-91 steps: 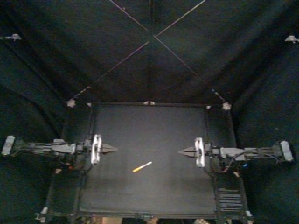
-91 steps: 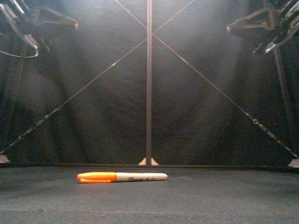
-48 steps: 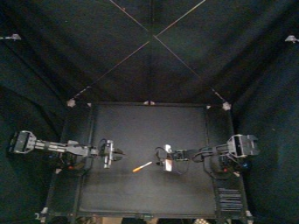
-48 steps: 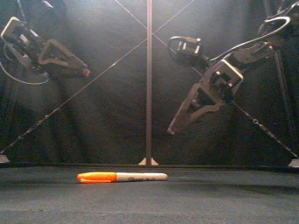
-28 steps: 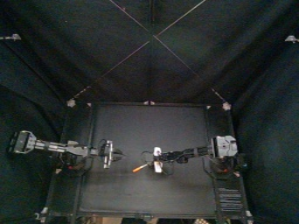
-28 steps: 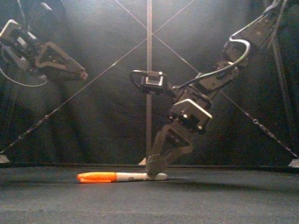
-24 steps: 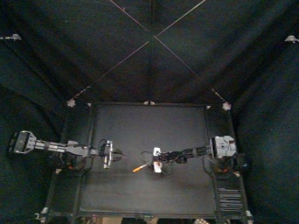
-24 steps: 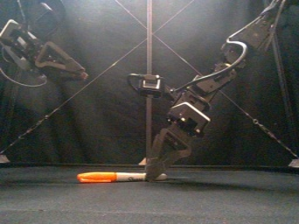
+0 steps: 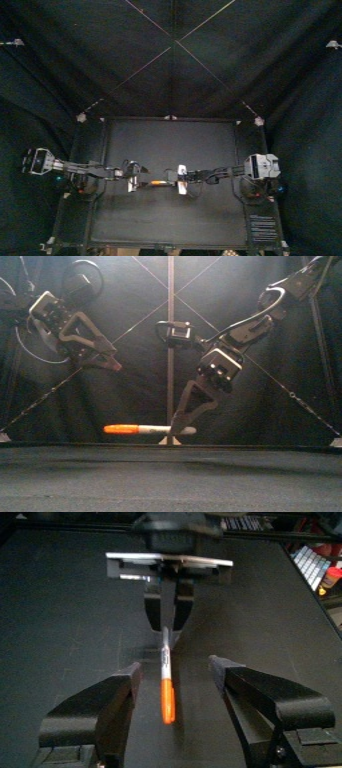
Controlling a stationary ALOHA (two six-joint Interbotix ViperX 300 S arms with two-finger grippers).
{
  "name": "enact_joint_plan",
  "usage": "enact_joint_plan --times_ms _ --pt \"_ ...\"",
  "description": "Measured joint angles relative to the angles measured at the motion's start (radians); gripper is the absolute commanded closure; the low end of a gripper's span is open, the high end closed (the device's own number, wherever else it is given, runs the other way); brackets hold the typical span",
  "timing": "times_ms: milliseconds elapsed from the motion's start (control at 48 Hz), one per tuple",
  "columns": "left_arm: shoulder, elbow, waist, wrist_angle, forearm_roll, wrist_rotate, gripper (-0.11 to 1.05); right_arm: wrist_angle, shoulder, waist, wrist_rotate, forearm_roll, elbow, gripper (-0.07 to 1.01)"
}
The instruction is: Uncap the pen
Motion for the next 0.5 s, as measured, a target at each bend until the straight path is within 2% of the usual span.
enact_joint_plan --times_ms 125,354,500 --pt "0.060 -0.029 0.009 0.029 0.002 0.0015 0.03 0.000 -0.005 0.000 -0.002 -0.006 0.000 0.41" --pt "0.169 -0.097 0.017 0.123 0.018 0.0015 0.03 0.000 -0.006 -0.002 -0.002 -0.014 0.000 0.41" --pt "0.230 -0.130 0.034 0.130 0.018 0.0031 0.04 0.000 -0.006 -0.002 -0.002 -0.014 0.000 0.41"
